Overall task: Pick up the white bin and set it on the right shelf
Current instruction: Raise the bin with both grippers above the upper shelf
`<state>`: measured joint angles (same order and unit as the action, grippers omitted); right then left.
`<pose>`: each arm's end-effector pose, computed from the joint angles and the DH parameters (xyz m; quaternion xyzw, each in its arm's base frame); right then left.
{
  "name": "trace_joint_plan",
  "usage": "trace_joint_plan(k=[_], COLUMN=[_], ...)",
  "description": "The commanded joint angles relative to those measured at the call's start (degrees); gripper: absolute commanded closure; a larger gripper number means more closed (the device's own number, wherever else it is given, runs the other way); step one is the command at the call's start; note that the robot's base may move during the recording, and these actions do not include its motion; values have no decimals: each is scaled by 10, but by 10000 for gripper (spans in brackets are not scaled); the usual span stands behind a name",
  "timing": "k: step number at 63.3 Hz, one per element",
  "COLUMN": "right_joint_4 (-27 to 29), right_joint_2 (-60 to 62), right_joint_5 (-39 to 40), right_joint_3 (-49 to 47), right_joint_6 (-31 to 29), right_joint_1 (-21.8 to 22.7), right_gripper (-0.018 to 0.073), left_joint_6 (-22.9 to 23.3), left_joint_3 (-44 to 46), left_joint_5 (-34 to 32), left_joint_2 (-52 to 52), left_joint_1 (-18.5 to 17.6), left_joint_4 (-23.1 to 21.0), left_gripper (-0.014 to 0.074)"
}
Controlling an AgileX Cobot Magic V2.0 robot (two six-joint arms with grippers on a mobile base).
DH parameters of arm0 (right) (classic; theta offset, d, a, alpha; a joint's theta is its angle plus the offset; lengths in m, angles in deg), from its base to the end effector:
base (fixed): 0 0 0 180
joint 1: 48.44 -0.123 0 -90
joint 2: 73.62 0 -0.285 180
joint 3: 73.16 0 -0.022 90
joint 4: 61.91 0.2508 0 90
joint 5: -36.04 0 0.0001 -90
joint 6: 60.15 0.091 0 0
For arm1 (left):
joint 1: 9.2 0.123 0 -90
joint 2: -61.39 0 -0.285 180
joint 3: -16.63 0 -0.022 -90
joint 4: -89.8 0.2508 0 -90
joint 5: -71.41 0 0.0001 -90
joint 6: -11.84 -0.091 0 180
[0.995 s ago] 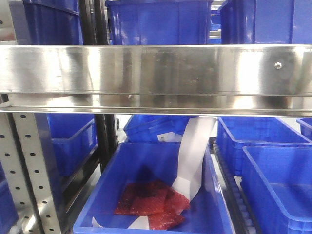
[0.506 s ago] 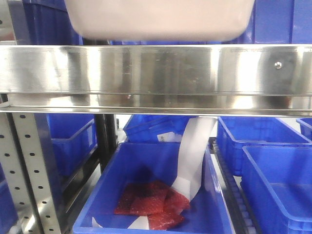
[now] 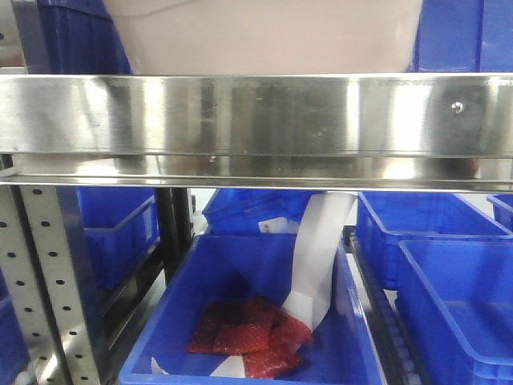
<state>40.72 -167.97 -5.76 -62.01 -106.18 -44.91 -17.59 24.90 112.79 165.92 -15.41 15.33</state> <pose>0.3410 0.0383 0.3560 0.1665 0.7083 0.5283 0.4377 0.3807 -0.0998 0.3699 -0.0383 0.7921 -0.4681 0.3898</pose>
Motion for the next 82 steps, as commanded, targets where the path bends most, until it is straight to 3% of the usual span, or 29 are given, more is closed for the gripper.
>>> trace_joint_plan(k=[1, 8, 26, 59, 73, 76, 82], right_joint_4=[61, 45, 1, -303, -349, -352, -352], right_joint_2=[25, 25, 26, 28, 57, 68, 94], right_joint_5=[-83, -82, -62, -39, -34, -34, -34], right_joint_3=[-23, -23, -25, -148, -159, -159, -159], right_joint_6=[-22, -45, -68, -49, -42, -42, -42], right_joint_1=[-12, -11, 8, 30, 30, 30, 30], right_gripper=[-91, -75, -75, -74, -69, -41, 150], left_joint_6=[-3, -3, -3, -3, -3, -3, -3], left_joint_3=[21, 21, 21, 22, 22, 22, 22], left_joint_5=[58, 55, 49, -13, -15, -14, -12], left_joint_2=[-30, -30, -31, -80, -123, -135, -165], left_joint_1=[-18, -18, -18, -18, -18, -18, -18], left_joint_4=[-36, -25, 60, 191, 273, 286, 303], left_gripper=[168, 148, 149, 155, 157, 157, 204])
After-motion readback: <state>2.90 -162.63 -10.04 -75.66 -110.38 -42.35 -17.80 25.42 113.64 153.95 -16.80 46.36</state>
